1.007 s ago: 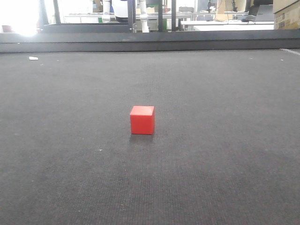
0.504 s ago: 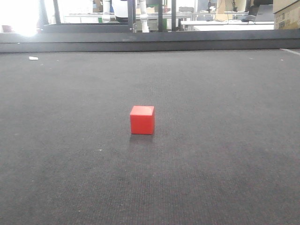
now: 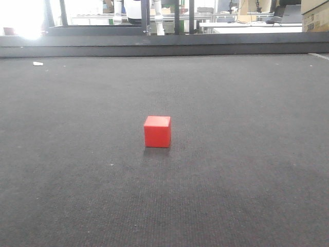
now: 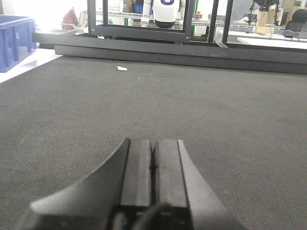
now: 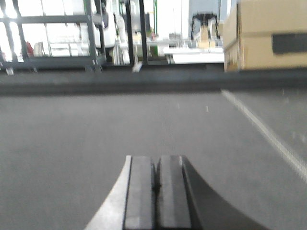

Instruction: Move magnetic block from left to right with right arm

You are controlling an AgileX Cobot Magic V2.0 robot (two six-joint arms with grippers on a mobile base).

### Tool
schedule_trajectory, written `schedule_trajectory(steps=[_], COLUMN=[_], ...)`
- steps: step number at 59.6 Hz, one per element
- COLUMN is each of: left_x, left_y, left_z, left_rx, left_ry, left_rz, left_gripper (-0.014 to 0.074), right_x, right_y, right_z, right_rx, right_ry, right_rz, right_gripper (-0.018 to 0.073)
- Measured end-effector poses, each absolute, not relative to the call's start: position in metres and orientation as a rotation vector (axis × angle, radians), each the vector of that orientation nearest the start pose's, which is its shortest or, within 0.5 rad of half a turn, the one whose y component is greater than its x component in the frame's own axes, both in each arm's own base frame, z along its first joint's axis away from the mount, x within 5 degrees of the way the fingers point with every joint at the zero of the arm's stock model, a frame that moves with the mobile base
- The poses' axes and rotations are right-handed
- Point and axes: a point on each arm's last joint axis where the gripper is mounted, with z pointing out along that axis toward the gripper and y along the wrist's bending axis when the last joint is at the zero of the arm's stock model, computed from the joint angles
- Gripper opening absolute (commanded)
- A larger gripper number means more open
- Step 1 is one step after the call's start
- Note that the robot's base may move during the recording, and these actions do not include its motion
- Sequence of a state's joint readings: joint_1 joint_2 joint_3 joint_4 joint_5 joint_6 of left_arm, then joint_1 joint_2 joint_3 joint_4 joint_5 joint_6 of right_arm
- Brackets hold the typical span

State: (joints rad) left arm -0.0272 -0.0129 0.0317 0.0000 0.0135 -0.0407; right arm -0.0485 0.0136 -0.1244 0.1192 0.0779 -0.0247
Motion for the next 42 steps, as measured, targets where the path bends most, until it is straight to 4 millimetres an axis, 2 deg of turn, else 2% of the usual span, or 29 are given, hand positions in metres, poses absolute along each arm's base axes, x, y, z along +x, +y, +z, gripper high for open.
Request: schedule_trajectory(steps=[8, 16, 22, 33, 42], left_x=[0.057, 0.057, 0.057, 0.057, 0.057], left_y=[-0.002, -0.002, -0.002, -0.002, -0.002], left_z=[0.202, 0.202, 0.202, 0.202, 0.202], left_rx=[-0.01, -0.01, -0.01, -0.01, -0.01], left_ry=[1.516, 1.516, 1.516, 1.516, 1.516], left_rz=[-0.054, -0.054, -0.054, -0.054, -0.054], left_gripper=[-0.0116, -0.0116, -0.0116, -0.0116, -0.0116], right_x=[0.055, 0.078, 0.101, 0.15, 0.188], right_y=[-0.001, 0.003, 0.01, 0.034, 0.074], right_z=[0.288, 0.312, 0.327, 0.349, 0.362], right_rx=[0.082, 0.045, -0.001, -0.134, -0.264], right_ry=[1.469, 1.554, 1.642, 1.867, 2.022], right_rz=[0.059, 0.101, 0.145, 0.237, 0.351], right_gripper=[0.0276, 0.0487, 0.0593, 0.0615, 0.0615])
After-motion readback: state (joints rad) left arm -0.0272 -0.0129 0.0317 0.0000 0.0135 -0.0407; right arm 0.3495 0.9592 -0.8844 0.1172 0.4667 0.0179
